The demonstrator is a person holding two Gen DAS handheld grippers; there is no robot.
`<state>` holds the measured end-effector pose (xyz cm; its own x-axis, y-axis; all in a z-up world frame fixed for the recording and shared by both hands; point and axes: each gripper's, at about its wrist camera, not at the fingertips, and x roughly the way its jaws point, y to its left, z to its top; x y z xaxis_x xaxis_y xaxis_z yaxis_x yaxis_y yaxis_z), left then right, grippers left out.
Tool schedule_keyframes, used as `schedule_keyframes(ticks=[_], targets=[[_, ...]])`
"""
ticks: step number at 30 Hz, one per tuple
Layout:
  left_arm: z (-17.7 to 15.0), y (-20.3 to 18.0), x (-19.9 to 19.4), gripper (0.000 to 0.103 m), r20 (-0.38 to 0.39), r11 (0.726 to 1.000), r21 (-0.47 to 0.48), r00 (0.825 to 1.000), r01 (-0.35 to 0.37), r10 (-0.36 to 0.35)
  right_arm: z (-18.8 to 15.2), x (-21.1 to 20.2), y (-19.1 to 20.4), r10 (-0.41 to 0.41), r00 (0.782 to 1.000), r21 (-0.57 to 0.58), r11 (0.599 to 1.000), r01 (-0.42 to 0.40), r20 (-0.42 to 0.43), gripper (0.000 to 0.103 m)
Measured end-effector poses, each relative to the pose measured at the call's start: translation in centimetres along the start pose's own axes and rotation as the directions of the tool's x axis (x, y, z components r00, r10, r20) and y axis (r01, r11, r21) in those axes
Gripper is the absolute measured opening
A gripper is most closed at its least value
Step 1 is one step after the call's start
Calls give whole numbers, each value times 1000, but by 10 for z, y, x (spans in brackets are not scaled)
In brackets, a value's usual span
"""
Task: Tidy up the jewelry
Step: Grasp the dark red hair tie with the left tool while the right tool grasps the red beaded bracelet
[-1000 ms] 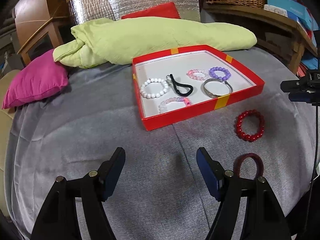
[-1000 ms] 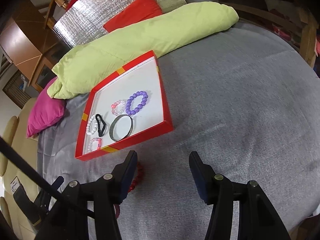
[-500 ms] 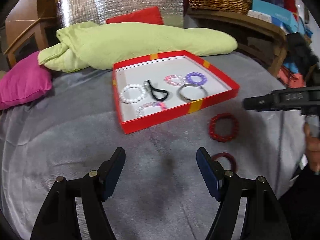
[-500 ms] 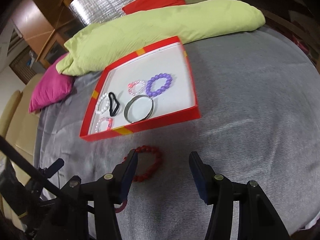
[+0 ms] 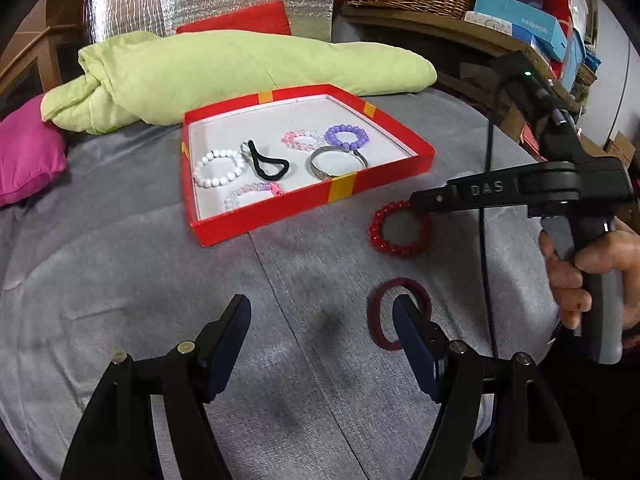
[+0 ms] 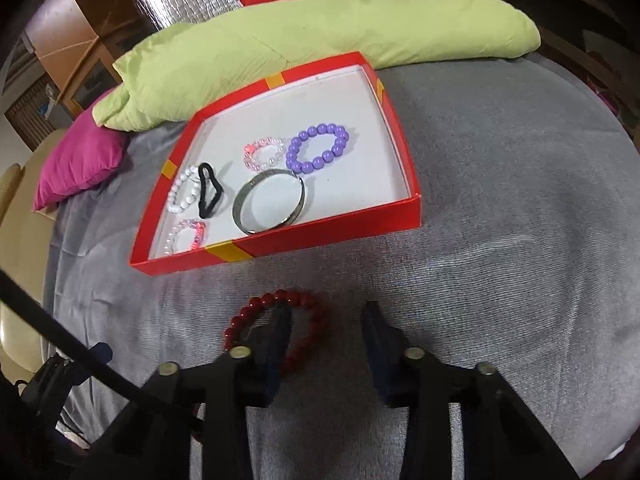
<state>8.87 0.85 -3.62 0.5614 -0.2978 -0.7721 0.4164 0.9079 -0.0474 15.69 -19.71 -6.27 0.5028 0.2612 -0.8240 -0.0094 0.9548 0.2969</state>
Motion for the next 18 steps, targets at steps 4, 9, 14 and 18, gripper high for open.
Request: schedule_keyframes(ticks=[4,9,14,18], targets=[[-1,-2,2,70,-10,999,-11,999,38,-38,-1,3,6,-45,999,-55,997,46,18,16],[-2,-7,9,40,-35,997,-12,997,75,-75,-3,-1,8,-93,994,-112,989,98,53,10],[0,-10,14,39,-47,995,-27,994,95,-96,0,-17,-19,-96,992,-44,994,100,81,10],[4,-11,15,39,-46,993,-39,993,110,-112,3,-27,-43,-104,991,25,994,102,86,10]])
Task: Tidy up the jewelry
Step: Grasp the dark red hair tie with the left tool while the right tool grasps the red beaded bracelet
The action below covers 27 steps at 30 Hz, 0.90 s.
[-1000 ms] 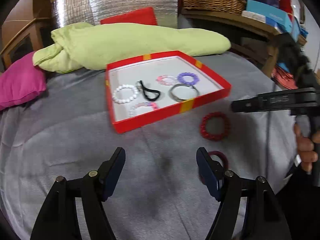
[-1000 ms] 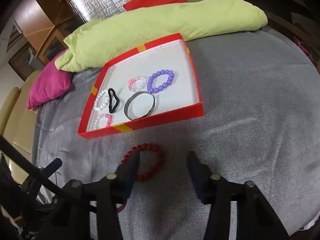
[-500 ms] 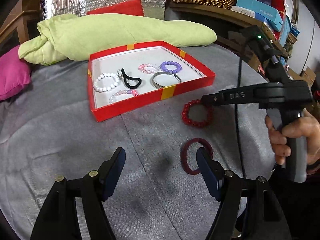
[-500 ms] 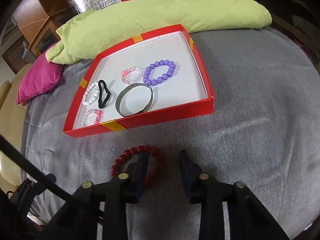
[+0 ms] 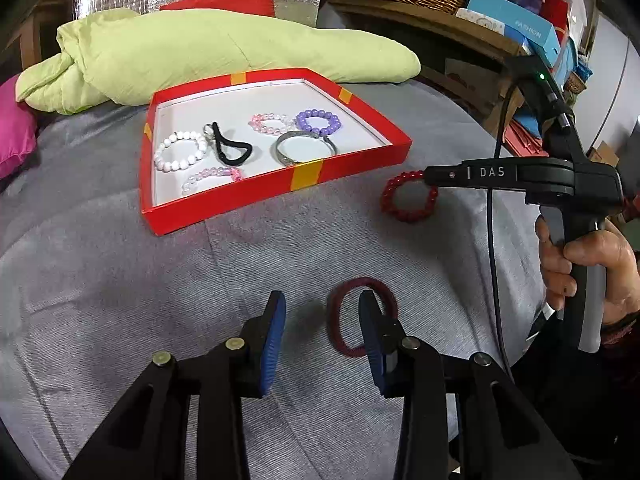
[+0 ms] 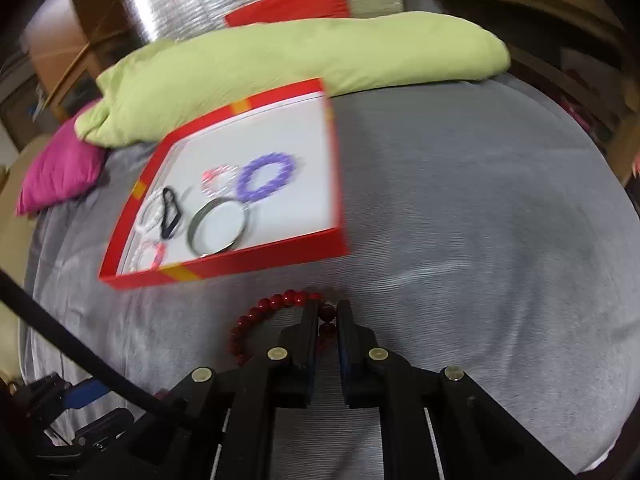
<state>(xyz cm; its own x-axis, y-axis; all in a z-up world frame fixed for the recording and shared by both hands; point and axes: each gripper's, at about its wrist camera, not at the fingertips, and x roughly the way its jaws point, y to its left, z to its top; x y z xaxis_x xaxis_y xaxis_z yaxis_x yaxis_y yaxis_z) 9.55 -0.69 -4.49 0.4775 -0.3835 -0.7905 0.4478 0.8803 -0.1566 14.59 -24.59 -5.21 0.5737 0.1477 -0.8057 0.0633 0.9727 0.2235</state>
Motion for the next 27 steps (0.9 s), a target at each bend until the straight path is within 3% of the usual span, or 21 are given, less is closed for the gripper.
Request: schedule_keyframes(ticks=[2,4,21,23,25,27], targets=[[0,-2,2,41,-6,1000,4,1000,5,-5,0,0,-8,-6,1000,24,1000,6,-8,10],[0,-5,4,49,-17,1000,16,1000,7,-7,0,1,-15,0,1000,45,999,1,-18,10],[-6,-16,25,51,-56,997,73,998,-24,28,2,-3,-22,30,999,67,997,-27,-39,10],[-5,-20,26,48,-52,996,91,998,-20,24,2,-3,-26,31,998,75,997,-28,-45,11],[-6,-24,28,37,-54,994,109,998,-14,20,1,-2,-29,33,998,85,996,-29,-51,11],[-6,-26,30,35,-57,992,123,998,-21,28,1,-2,-33,30,998,87,996,-25,-59,11]])
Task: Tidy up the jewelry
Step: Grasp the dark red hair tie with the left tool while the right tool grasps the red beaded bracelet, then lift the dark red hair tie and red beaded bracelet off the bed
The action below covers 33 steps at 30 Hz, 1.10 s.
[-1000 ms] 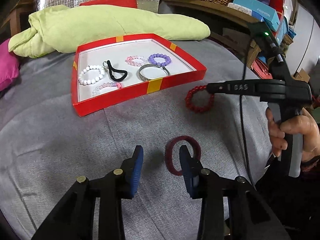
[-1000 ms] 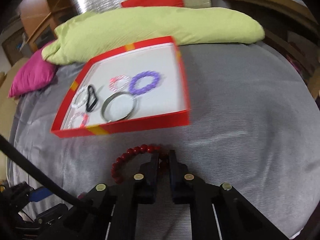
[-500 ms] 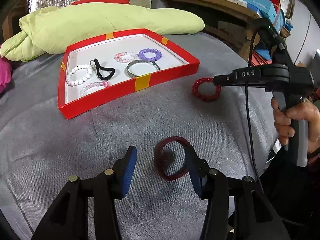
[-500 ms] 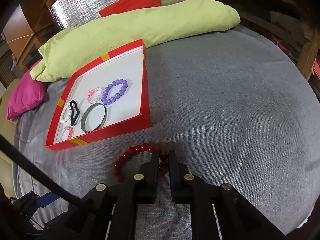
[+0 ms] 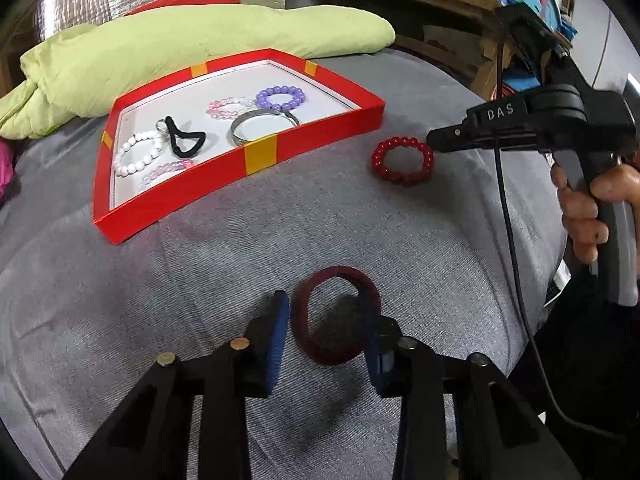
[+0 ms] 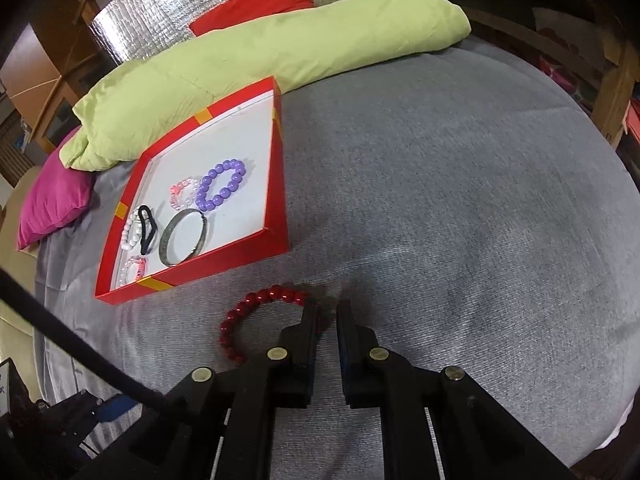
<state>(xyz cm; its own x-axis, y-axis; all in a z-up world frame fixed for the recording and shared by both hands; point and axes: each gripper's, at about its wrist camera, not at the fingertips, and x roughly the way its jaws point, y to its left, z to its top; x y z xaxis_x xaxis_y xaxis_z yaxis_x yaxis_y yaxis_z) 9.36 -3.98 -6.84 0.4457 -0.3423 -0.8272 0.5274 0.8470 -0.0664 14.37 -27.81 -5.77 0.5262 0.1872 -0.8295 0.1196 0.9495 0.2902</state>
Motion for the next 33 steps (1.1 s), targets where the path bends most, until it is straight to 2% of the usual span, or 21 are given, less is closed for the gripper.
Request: schedule_keyframes(ticks=[4,7,15,23,33], targets=[[1,-1,3,18,2,1000,7,1000,-6,6,-1,1,-2,4,1000,6,1000,-4,-11,11],[1,-1,3,9,5,1000,5,1000,-14,14,-1,2,0,7,1000,3,1000,-7,-16,11],[0,1,-3,6,29,999,3,999,-35,35,-4,8,10,-6,1000,-27,1000,6,-18,11],[-1,13,-23,6,81,998,-39,995,-49,52,-3,7,13,17,1000,-27,999,-17,-12,12],[-1,31,-34,6,89,991,-102,992,-83,93,-7,14,31,-1,1000,-101,995,-1,-25,13]])
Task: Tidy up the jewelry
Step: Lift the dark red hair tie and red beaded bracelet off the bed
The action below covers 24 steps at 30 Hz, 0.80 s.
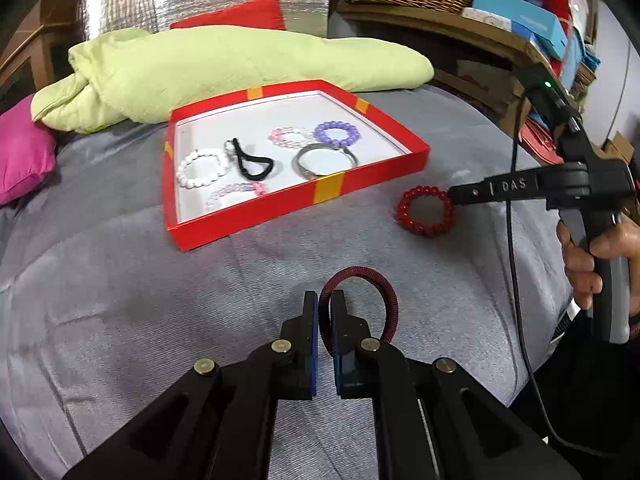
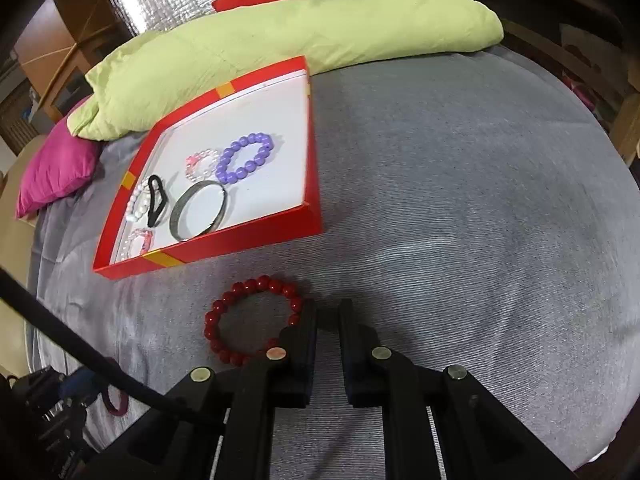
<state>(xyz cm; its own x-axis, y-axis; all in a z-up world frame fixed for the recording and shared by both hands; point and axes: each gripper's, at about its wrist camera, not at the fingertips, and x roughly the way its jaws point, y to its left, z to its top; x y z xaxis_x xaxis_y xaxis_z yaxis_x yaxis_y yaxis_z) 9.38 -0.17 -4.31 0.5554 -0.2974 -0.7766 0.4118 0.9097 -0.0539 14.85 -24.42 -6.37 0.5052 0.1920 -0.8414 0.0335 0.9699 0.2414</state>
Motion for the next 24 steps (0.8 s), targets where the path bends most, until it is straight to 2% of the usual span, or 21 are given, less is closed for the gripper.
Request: schedule_keyframes(ticks=[7,9,12,17,18,20,24], targets=[[-1,8,-4,6,2,1000,-17,1000,-21,21,0,-9,8,30,998,-22,999,-29,52,13],[-2,10,-4,6,-2,999,-21,1000,-25,25,0,-8,11,31,999,-35,999,-30,41,18],[-2,11,-4,6,-8,999,-24,1000,-26,26,-4,3,19,1,1000,-76,997,-1,2,19],[-2,14,-6,6,-6,999,-35,999,-32,32,-14,4,38,-78,997,-205,975,83,30,18],[-2,15,-6,6,-5,999,-35,999,-35,35,-15,5,41,-86,996,-226,970,92,35,12],[-3,16,-6,6,-5,999,-40,999,-33,33,-21,3,51,-105,993,-286,951,117,56,10],[-2,19,-10,6,9,998,-52,1000,-26,26,-25,-3,64,-78,993,-328,939,103,89,10]])
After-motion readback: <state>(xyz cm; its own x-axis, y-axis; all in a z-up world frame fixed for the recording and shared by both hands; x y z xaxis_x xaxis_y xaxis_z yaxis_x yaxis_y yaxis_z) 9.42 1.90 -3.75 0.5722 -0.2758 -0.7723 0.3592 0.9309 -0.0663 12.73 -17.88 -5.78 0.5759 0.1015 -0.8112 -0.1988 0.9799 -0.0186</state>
